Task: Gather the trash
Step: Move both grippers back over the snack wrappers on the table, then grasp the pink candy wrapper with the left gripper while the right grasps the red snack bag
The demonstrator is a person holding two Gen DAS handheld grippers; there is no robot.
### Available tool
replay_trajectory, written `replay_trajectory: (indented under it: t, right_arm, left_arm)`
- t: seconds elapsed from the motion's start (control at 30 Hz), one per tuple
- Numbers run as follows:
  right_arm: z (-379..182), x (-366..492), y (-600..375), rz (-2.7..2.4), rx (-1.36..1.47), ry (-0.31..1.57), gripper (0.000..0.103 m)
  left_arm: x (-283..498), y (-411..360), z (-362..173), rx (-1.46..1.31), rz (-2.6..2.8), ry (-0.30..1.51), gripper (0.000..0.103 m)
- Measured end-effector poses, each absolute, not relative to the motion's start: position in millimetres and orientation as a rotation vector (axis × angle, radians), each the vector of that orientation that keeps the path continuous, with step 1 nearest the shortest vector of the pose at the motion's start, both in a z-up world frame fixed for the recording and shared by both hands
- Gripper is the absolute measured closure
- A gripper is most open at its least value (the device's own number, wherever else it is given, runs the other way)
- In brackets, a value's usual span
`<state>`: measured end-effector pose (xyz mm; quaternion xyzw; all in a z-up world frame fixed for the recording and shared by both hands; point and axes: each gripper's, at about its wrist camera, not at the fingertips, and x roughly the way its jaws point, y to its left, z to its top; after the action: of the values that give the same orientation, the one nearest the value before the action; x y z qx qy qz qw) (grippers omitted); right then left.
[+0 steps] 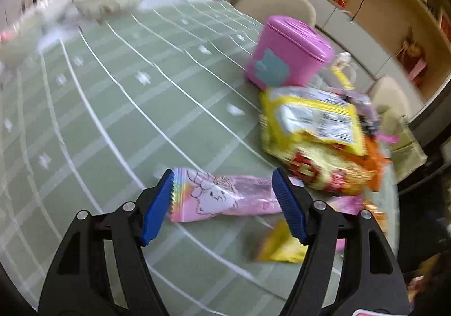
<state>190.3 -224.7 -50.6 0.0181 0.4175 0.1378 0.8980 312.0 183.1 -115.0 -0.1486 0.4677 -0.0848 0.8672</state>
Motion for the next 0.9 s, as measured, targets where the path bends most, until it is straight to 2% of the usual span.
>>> replay_trajectory:
  t: [0.4, 0.43, 0.47, 0.53, 0.67, 0.9]
  right_arm:
    - [-104, 241, -139, 0.484, 0.124, 1.042, 0.045]
    - [-106, 243, -135, 0.493, 0.117, 1.049, 0.055]
    - [-109, 245, -131, 0.498, 0.094, 1.061, 0.070]
    - [-113, 250, -127, 0.495, 0.033, 1.076, 0.077]
    - [-111, 255, -146, 0.397, -0.083, 1.032, 0.078]
    - [-109, 260, -200, 0.300, -0.016, 1.013, 0.078]
  left_arm:
    - [236, 123, -116, -0.455, -0.409, 1.037, 0.037]
    - [232, 122, -113, -0.447, -0.412, 1.034, 0.037]
    - [229, 122, -108, -0.428, -0.409, 1.022, 0.037]
    - [224, 125, -99, -0.387, -0.397, 0.999, 0.037]
    - [223, 139, -77, -0.279, -0.357, 0.942, 0.037]
    - [239, 145, -66, -0.157, -0.354, 0.908, 0.037]
